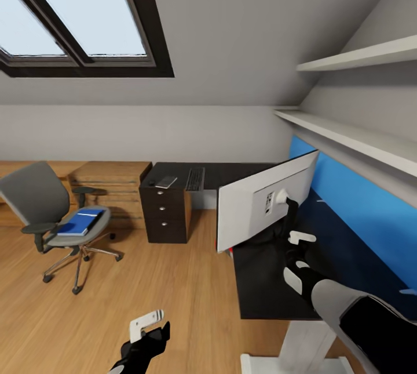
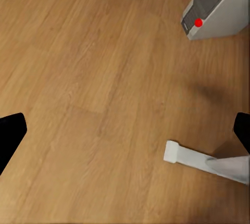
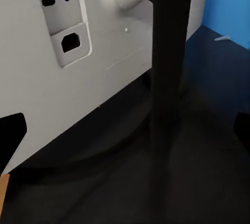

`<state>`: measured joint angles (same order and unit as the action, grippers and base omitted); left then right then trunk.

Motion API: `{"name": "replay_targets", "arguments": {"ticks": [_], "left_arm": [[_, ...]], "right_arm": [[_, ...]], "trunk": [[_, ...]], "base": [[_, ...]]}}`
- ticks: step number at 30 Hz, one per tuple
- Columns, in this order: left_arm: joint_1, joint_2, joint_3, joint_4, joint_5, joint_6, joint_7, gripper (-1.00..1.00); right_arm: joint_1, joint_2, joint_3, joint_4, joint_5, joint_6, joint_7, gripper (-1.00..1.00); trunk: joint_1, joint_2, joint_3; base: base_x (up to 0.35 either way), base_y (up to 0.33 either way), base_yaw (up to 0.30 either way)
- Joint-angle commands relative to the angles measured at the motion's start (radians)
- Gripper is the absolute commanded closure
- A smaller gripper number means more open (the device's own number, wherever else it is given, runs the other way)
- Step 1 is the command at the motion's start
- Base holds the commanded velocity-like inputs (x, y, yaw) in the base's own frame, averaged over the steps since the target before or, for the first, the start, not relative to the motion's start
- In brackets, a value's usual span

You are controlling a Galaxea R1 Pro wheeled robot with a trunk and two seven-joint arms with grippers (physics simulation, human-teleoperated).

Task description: In the bedroom, organize the workspace by keeping the computer under the desk, ensuring the monitor is on the desk, placing the keyboard on the desk next to the monitor, placing the mouse on the desk next to the keyboard, moving the folder from the swivel chair onto the desk next to the mouse, stacking the notebook on top of the folder with the pen on top of the notebook, and positioning the swivel chair next to the desk.

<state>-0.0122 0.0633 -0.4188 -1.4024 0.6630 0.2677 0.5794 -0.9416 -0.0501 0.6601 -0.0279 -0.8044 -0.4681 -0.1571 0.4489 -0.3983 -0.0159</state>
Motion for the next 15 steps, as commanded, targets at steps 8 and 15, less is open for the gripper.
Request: {"name": "replay_targets", "arguments": {"ticks": [8,15], "left_arm": [[0.0,0.003,-0.008,-0.034,0.007,0.003,0.007,-1.0],[0.0,0.004,-0.003,-0.052,0.012,0.004,0.009,-1.0]], "right_arm": [[0.0,-0.001,0.012,0.022,0.033,-0.014,-0.008,-1.0],[0.0,-0.001,0.012,0.029,0.038,-0.011,-0.009,-1.0]], "trunk": [[0.001,-0.002,-0.002],[0.001,-0.002,-0.002]], "base": [[0.283,0.0,0.0],[0.043,0.0,0.0]]}}
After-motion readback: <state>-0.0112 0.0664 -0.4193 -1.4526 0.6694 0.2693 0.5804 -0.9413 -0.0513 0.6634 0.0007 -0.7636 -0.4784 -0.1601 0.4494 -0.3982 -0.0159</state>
